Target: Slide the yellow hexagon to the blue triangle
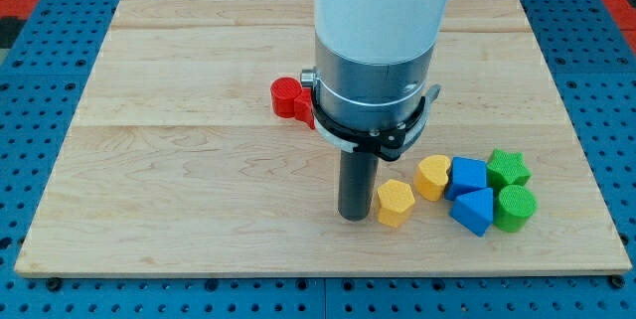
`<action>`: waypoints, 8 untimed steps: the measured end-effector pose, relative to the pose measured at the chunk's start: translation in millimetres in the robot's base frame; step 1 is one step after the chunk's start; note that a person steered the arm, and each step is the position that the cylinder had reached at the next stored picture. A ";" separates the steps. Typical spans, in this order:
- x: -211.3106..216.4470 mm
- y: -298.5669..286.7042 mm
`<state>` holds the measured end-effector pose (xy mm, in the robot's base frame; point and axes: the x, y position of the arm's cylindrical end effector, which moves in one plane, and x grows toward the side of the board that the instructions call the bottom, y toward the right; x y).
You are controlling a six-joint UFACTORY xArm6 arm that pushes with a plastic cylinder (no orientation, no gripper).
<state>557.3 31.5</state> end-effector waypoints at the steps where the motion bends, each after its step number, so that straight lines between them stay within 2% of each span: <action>1: -3.6 3.2; 3: -4.5 34.4; 8: -4.5 53.7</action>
<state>552.8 85.2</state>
